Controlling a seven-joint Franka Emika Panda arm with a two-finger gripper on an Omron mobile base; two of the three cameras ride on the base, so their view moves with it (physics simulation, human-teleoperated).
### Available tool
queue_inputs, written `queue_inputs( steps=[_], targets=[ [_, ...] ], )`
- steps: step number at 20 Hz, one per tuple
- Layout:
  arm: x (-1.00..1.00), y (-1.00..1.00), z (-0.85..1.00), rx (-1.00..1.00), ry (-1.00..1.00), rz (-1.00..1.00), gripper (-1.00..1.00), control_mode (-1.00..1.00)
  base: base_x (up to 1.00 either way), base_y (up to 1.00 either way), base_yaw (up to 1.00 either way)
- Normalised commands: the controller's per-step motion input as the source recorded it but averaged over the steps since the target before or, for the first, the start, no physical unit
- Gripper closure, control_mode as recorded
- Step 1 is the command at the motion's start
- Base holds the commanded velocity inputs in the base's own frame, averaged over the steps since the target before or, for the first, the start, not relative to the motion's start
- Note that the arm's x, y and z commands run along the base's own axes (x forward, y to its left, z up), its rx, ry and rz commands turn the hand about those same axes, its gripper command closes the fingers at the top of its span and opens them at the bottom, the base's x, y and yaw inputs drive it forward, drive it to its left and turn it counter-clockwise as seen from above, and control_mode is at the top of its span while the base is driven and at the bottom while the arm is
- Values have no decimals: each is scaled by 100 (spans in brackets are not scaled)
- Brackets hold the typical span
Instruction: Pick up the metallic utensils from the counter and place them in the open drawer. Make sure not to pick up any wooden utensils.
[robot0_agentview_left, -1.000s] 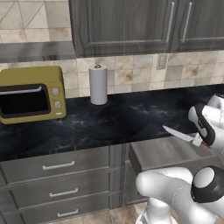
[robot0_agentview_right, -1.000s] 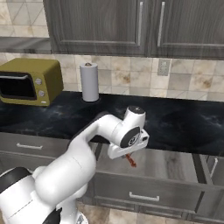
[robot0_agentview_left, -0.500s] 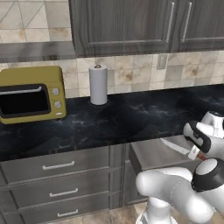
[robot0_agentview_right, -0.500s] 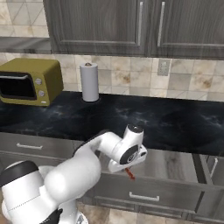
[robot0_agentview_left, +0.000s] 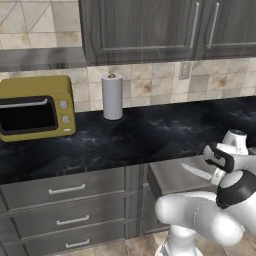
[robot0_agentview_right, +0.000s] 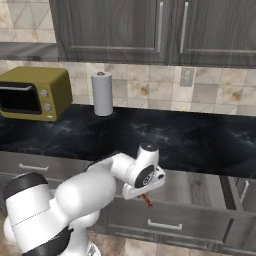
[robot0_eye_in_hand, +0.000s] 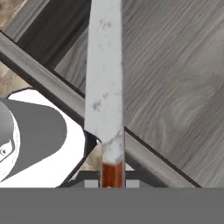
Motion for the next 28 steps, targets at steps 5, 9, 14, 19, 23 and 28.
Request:
queue_inputs(
  steps=[5,9,14,19,23,28],
  targets=[
    [39,0,0,-5,16,0,100,-100,0,0,0],
    [50,0,0,-3,15,0,100,-100,0,0,0],
    [48,0,0,0,8,-4,100,-100,0,0,0],
    [10,-9,-1,0,1,-7,100,-100,0,0,0],
    [5,-6,-16,0,0,-6,100,-100,0,0,0],
    [0,-5,-40,1,0,-6,100,-100,0,0,0]
  ],
)
